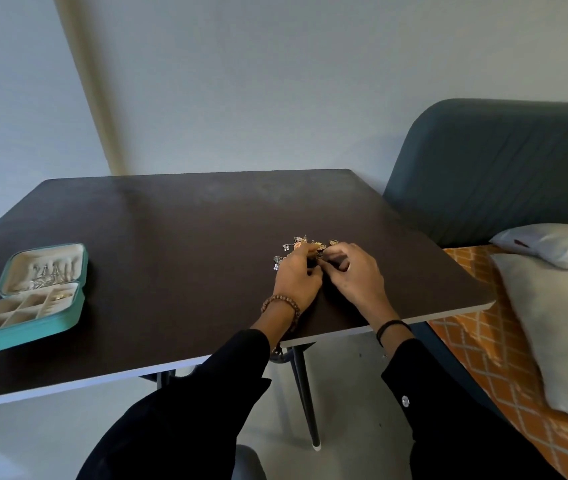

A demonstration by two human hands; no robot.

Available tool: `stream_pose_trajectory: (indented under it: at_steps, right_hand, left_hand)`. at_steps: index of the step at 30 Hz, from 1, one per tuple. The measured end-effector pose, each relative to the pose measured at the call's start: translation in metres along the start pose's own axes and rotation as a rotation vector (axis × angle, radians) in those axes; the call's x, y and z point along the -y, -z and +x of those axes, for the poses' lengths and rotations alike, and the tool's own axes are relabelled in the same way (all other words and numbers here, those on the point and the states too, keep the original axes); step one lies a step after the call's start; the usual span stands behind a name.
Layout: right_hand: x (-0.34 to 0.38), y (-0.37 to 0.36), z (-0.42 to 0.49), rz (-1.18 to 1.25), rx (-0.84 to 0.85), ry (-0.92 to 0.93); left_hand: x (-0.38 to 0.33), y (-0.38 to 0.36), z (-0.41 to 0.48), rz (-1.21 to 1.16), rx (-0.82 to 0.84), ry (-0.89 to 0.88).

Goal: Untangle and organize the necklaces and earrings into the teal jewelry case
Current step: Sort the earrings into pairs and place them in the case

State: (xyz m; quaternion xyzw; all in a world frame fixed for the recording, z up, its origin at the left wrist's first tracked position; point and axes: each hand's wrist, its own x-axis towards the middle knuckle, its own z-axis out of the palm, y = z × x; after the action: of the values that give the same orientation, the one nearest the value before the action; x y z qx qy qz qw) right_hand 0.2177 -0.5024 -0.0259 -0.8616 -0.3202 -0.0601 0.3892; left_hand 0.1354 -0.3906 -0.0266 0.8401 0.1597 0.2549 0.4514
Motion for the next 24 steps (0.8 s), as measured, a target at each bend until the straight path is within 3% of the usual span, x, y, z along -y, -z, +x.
stream_pose_trajectory:
  at_steps: [7,18,24]
  right_hand:
    - [0.002,0.005,-0.006,0.249,-0.021,0.087]
    - [0.004,0.004,-0.010,0.254,0.019,0.199]
    - [0.008,0.008,-0.022,0.401,0.029,0.111]
  left_hand:
    - [0.002,0.004,-0.002,-0.103,-0.078,-0.004]
    - [-0.004,0.010,-0.006,-0.232,-0.113,0.013]
    - [-0.007,0.012,-0.009,-0.191,-0.114,0.032]
